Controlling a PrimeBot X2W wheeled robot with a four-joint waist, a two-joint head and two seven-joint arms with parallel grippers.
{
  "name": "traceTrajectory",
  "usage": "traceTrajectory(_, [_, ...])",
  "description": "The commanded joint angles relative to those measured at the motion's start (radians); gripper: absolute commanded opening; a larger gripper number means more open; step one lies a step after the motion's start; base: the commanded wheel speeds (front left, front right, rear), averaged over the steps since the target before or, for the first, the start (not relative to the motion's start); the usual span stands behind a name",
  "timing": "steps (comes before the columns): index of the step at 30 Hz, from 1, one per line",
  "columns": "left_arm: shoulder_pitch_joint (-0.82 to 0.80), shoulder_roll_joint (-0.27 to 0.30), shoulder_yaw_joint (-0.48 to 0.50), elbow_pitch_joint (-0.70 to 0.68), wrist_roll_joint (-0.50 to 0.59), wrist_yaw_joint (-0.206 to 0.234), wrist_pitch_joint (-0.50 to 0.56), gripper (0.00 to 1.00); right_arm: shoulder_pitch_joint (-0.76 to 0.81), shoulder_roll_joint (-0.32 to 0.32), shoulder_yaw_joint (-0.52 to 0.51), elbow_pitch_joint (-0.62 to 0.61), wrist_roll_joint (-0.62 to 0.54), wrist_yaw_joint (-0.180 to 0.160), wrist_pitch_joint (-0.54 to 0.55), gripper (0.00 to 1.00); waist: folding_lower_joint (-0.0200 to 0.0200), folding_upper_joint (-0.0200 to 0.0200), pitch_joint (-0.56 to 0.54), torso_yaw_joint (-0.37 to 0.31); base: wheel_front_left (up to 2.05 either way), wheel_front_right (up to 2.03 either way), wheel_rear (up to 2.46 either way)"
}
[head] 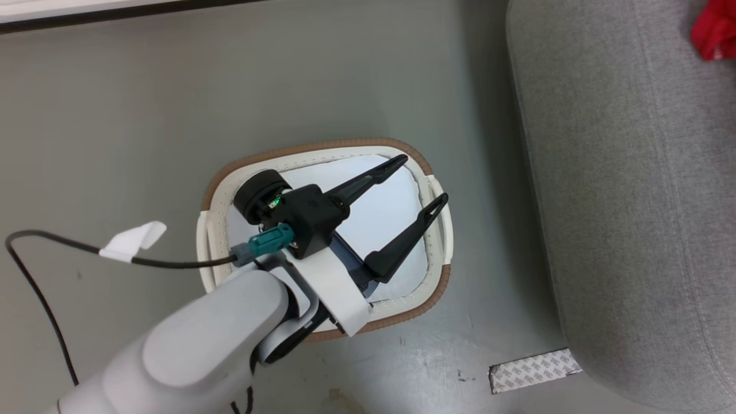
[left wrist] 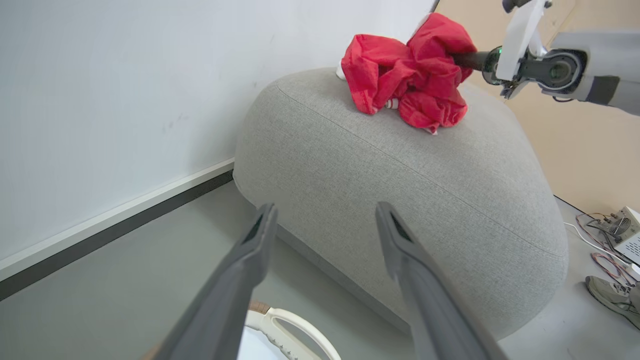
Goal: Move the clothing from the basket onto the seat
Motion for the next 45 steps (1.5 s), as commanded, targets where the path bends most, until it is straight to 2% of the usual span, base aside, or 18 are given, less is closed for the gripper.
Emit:
traceTrajectory(1, [-0.007,0.0,0.004,0.004,0.002,-0.001,-0.007,1.0,-0.017,-0.007,0.017,0.032,0.004,-0.002,0.032,0.0,-0.0002,0.0,-0.002,0.006,0.0,0.0,0.0])
traceTrajectory(2, [-0.006,0.0,0.004,0.008,-0.001,-0.002,-0.008,1.0,-0.017,-0.008,0.042,0.058,0.006,-0.002,0.066,0.0,-0.0002,0.0,-0.006,0.007,0.0,0.0,0.0])
traceTrajectory(3, [-0.004,-0.002,0.005,0.012,-0.003,-0.002,-0.01,1.0,-0.023,-0.012,0.067,0.068,0.008,-0.002,0.086,0.05,-0.0002,0.0,-0.01,0.007,0.0,0.0,0.0])
traceTrajectory(4, [-0.001,-0.002,0.005,0.017,-0.006,-0.002,-0.013,1.0,-0.031,-0.017,0.083,0.078,0.014,-0.002,0.101,0.16,-0.0002,0.0,-0.015,0.007,0.0,0.0,0.0])
traceTrajectory(5, [0.003,-0.003,0.006,0.021,-0.01,-0.001,-0.016,1.0,-0.037,-0.02,0.095,0.089,0.018,-0.002,0.113,0.39,-0.0002,0.0,-0.021,0.007,0.0,0.0,0.0])
traceTrajectory(6, [0.006,-0.003,0.008,0.022,-0.012,0.0,-0.018,1.0,-0.037,-0.022,0.112,0.094,0.019,-0.002,0.119,0.69,-0.0002,0.0,-0.027,0.005,0.0,0.0,0.0])
traceTrajectory(7, [0.009,-0.004,0.008,0.025,-0.014,0.001,-0.019,1.0,-0.04,-0.022,0.124,0.098,0.024,-0.002,0.125,0.9,-0.0002,0.0,-0.033,0.003,0.0,0.0,0.0])
traceTrajectory(8, [0.013,-0.005,0.008,0.028,-0.015,0.001,-0.022,1.0,-0.044,-0.024,0.135,0.103,0.029,-0.002,0.127,1.0,-0.0002,0.0,-0.04,0.001,0.0,0.0,0.0])
traceTrajectory(17, [0.067,-0.023,0.011,0.075,-0.044,0.005,-0.05,1.0,-0.011,-0.035,0.257,0.116,0.083,-0.002,0.201,1.0,-0.0002,0.0,-0.178,-0.028,0.0,0.0,0.0])
traceTrajectory(23, [0.137,-0.026,0.033,0.109,-0.068,0.022,-0.068,1.0,0.054,-0.095,0.363,0.075,0.154,-0.002,0.333,1.0,-0.0002,0.0,-0.313,-0.048,0.0,0.0,0.0])
traceTrajectory(27, [0.191,-0.021,0.065,0.119,-0.094,0.037,-0.075,1.0,0.089,-0.145,0.424,-0.001,0.174,-0.002,0.372,1.0,-0.0002,0.0,-0.393,-0.052,0.0,0.0,0.0])
traceTrajectory(32, [0.266,-0.01,0.135,0.115,-0.112,0.068,-0.079,1.0,0.124,-0.185,0.45,-0.139,0.191,-0.002,0.341,1.0,-0.0002,0.0,-0.477,-0.038,0.0,0.0,0.0])
traceTrajectory(36, [0.306,-0.003,0.199,0.098,-0.112,0.088,-0.079,1.0,0.142,-0.19,0.443,-0.215,0.195,-0.002,0.304,1.0,-0.0002,0.0,-0.517,-0.015,0.0,0.0,0.0])
traceTrajectory(40, [0.363,0.005,0.291,0.078,-0.096,0.107,-0.079,1.0,0.178,-0.173,0.401,-0.288,0.192,-0.002,0.235,1.0,-0.0002,0.0,-0.568,0.028,0.0,0.0,0.0])
traceTrajectory(45, [0.447,0.011,0.408,0.06,-0.08,0.132,-0.079,1.0,0.255,-0.116,0.333,-0.351,0.165,-0.002,0.158,1.0,-0.0002,0.0,-0.618,0.083,0.0,0.0,0.0])
